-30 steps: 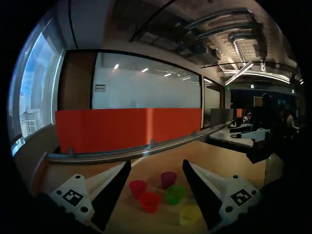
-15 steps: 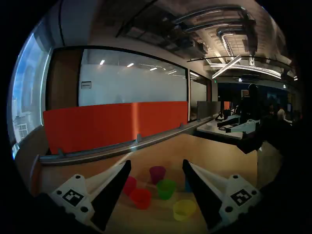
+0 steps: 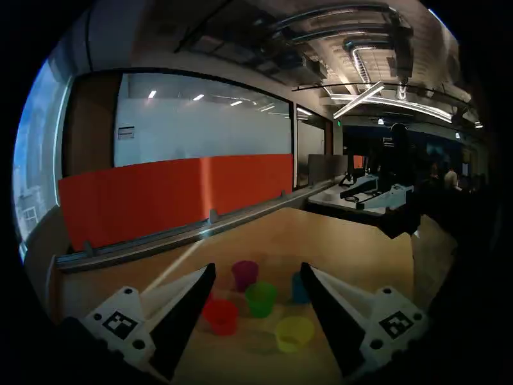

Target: Pour water

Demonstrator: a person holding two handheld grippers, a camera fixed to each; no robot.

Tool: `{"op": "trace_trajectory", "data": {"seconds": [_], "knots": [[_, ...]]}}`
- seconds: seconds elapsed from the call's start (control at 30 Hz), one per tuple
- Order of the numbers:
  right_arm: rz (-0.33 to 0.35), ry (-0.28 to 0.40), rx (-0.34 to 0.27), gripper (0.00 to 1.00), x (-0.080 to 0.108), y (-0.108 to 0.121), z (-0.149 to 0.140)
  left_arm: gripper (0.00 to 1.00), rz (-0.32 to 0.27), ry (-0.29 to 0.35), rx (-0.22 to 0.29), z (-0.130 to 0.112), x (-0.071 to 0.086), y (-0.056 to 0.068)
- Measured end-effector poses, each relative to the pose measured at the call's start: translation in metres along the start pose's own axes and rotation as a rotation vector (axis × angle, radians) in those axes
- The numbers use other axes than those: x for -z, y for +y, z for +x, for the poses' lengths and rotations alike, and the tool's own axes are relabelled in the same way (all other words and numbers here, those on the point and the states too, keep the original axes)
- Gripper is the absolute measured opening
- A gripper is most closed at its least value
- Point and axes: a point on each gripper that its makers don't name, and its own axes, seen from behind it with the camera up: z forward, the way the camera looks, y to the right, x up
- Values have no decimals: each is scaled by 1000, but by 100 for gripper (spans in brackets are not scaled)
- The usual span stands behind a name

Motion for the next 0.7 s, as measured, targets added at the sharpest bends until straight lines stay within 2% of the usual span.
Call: {"op": "trace_trajectory", "data": {"seconds": [0.4,0.7], "knots": [[21,-53,24,100,-12,-4,-25,98,-61,-51,-30,-29,-11,16],[22,-99,38,100,-19,-3,-46,98,-83,-89,-25,-52,-16,19]]}}
